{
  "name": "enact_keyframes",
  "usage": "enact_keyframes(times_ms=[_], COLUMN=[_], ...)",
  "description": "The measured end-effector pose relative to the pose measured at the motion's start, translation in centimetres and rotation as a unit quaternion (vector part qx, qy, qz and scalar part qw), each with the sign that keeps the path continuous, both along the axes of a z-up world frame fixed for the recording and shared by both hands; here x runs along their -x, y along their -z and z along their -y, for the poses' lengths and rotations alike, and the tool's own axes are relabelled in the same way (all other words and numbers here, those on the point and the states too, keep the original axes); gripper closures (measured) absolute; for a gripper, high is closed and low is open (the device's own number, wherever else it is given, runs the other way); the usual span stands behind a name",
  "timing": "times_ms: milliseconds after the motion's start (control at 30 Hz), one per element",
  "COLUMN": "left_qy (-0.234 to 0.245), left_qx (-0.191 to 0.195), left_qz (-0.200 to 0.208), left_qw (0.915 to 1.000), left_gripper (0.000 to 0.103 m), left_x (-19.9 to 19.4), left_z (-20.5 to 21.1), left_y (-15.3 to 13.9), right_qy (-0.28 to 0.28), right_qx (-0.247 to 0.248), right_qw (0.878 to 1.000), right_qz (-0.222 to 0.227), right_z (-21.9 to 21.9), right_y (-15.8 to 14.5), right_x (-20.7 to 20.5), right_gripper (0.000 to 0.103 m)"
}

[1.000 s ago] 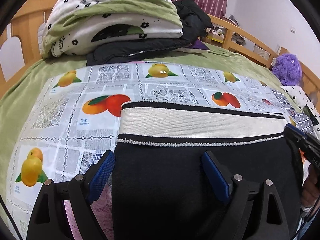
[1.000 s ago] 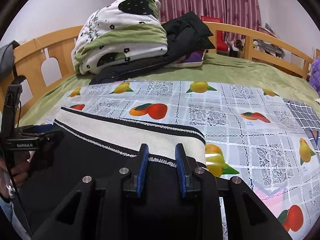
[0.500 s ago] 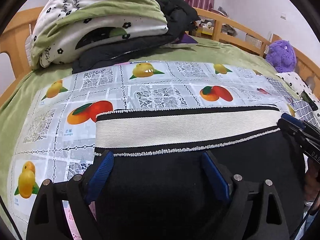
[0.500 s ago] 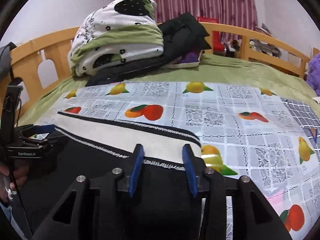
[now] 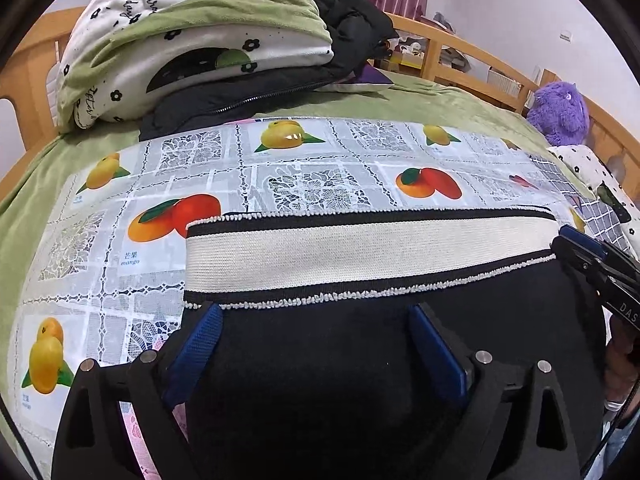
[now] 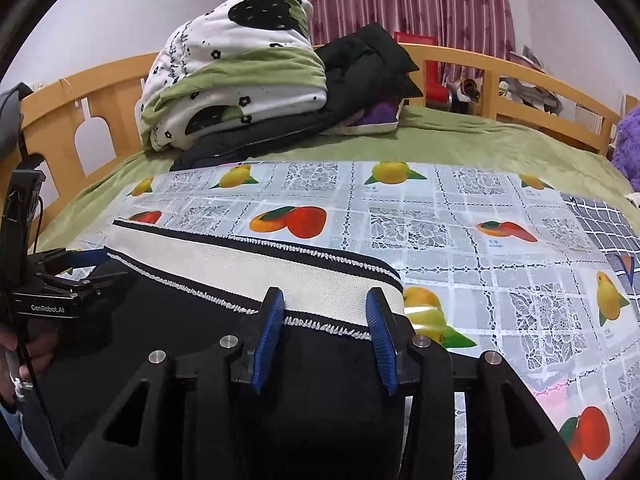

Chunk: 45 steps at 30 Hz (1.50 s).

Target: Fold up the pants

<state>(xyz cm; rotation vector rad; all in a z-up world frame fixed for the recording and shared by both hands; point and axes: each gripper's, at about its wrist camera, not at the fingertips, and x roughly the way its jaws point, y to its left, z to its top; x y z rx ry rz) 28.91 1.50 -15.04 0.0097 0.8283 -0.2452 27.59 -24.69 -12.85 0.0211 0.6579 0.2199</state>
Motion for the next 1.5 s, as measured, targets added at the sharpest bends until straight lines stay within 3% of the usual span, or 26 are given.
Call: enact_keyframes(times_ms=[133, 267, 367, 500, 567, 700, 767, 967, 1033, 1200, 1267, 1333, 1500], left_qy=[0.003, 0.005, 0.03, 0.055, 0.051, 0.044, 0.045, 0.038, 0.038, 0.027, 0.027, 0.037, 0.031], left_qx=[-0.004, -0.018, 0.035, 0.013, 0.026, 0.007, 0.003, 0.006, 0.005, 0.013, 0.023, 0.034, 0.033], left_qz=[-0.006, -0.034, -0.083, -0.095, -0.102, -0.09, -0.084, -0.07, -0.07, -0.073, -0.074, -0.074, -0.062], left_qw=[1.0, 0.9993, 0.9955, 0.9939, 0.9931, 0.995, 0.9954, 0.9968, 0.9968, 0.9969, 0.9966, 0.996, 0.9971], left_gripper=[0.006, 0.008, 0.008, 0.008, 0.01, 0.013, 0.016, 0.018, 0.029, 0.041, 0.052, 0.08, 0.083], left_x=[0.1, 1.4, 4.3, 9.6, 12.3, 17.0, 18.6, 22.1, 22.1, 21.8, 21.4, 21.4, 22.3], left_z=[0.3, -0.2, -2.3, -5.0, -7.0, -9.5, -9.9, -9.9, -9.3, -8.6, -8.4, -8.2, -8.4], left_y=[0.1, -0.3, -0.2, -0.1, -0.4, -1.1, -1.2, -1.5, -1.3, -0.5, -0.2, 0.0, 0.0], right_qy=[0.0, -0.002, -0.019, -0.036, -0.038, -0.037, -0.03, -0.031, -0.027, -0.024, -0.024, -0.022, -0.007], right_qx=[-0.003, 0.027, 0.014, -0.001, -0.002, 0.033, 0.057, 0.043, 0.052, 0.054, 0.063, 0.07, 0.057], right_qw=[1.0, 0.999, 0.995, 0.989, 0.984, 0.969, 0.97, 0.977, 0.977, 0.979, 0.979, 0.978, 0.973], right_qz=[-0.004, -0.041, -0.094, -0.143, -0.174, -0.244, -0.232, -0.206, -0.203, -0.194, -0.192, -0.194, -0.224], right_z=[0.0, -0.6, 0.2, 1.9, 2.6, 3.3, 3.5, 3.5, 2.9, 1.8, 1.3, 1.0, 0.7], right_y=[0.1, -0.4, -0.7, -1.1, -1.1, -0.5, -1.4, -5.0, -6.1, -8.2, -8.5, -8.2, -5.6], right_x=[0.1, 1.0, 2.9, 5.8, 6.9, 9.8, 11.9, 15.5, 15.8, 16.5, 16.3, 15.9, 14.8], right_gripper=[0.059, 0.059, 0.058, 0.058, 0.058, 0.059, 0.061, 0.061, 0.061, 0.061, 0.061, 0.061, 0.062])
